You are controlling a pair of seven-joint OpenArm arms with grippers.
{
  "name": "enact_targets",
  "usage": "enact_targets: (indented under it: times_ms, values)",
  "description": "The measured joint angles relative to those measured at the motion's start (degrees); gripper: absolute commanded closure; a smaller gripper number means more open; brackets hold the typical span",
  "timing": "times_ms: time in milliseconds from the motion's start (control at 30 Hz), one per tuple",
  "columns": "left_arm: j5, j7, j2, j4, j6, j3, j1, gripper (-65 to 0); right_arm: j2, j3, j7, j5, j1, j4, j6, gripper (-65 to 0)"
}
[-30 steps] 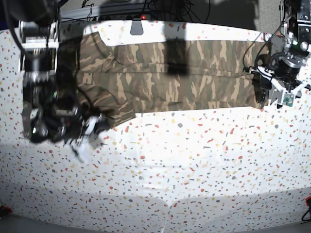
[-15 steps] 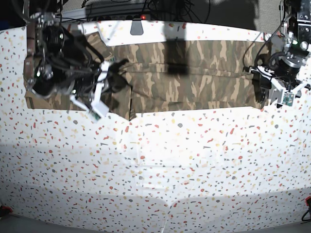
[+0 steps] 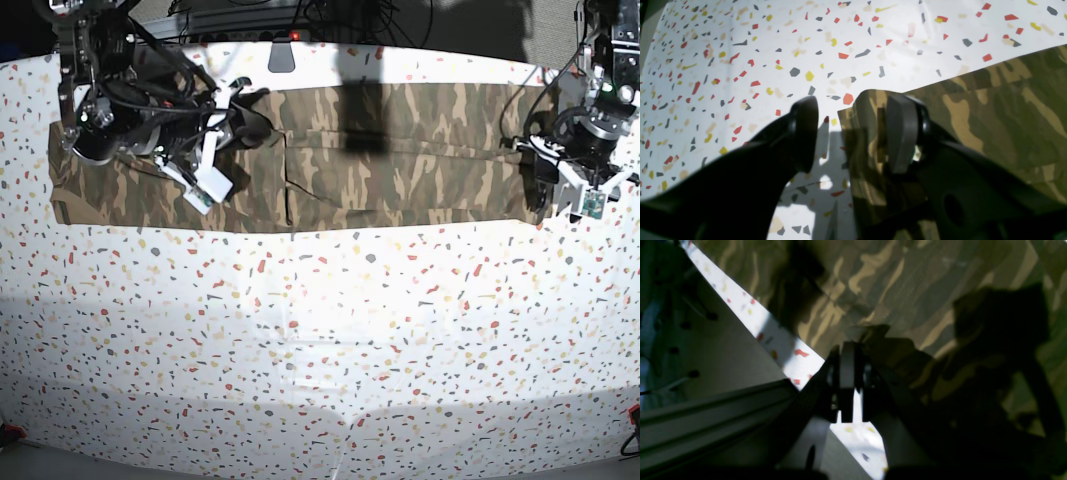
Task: Fold the T-shirt properly
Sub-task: 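Fold the held side inward toward the left gripper, then release the right gripper and pinch the opposite side with the left gripper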
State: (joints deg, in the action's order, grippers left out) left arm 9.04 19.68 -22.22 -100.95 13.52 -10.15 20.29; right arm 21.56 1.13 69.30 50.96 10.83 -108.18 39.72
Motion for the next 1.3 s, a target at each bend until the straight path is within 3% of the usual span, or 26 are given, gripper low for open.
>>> enact_targets:
  times_ms: [100, 167, 500, 667, 800, 867, 1033, 1200, 1300]
  values:
    - [0.00, 0.00, -0.02, 0.00, 0.00, 0.00, 0.00, -31.8, 0.02, 0.00, -0.07, 4.57, -0.07, 0.00, 0.00, -27.0]
    - [0.00, 0.00, 0.00, 0.00, 0.00, 0.00, 0.02, -31.8, 0.02, 0.00, -0.02, 7.21, -0.04, 0.00, 0.00, -30.4]
    - [0.33, 0.04, 0.00, 0.00, -0.70, 0.00, 0.00, -31.8, -0.02, 1.77, 0.17, 9.25, -2.82, 0.00, 0.00, -30.4]
    - [8.66, 0.59, 0.00, 0.00, -0.85, -3.41, -0.02, -33.2, 0.00, 6.60, 0.02, 9.22, -4.33, 0.00, 0.00, -30.4]
    - [9.94, 3.85, 0.00, 0.00, -0.87, -7.26, -0.02, -34.4, -0.11, 10.93, 0.24, 9.25, -4.33, 0.00, 0.00, -30.4]
    - [11.98, 6.71, 0.02, 0.00, 1.68, -9.33, -0.02, -34.4, -0.13, 13.22, 0.31, 9.22, -4.31, 0.00, 0.00, -30.4]
    - [25.24, 17.62, 0.02, 0.00, 14.01, -12.92, 0.00, -34.4, -0.13, 17.46, 0.74, 9.25, -4.31, 0.00, 0.00, -30.4]
    - [25.33, 19.37, 0.00, 1.22, 15.08, -13.07, -0.02, -34.4, -0.13, 20.13, 6.19, 9.25, -4.31, 0.00, 0.00, -30.4]
    - [28.46, 22.27, 0.00, 5.16, 16.87, -13.07, -0.31, -34.4, -0.13, 21.42, 6.01, 9.25, -3.82, 0.00, 0.00, -30.4]
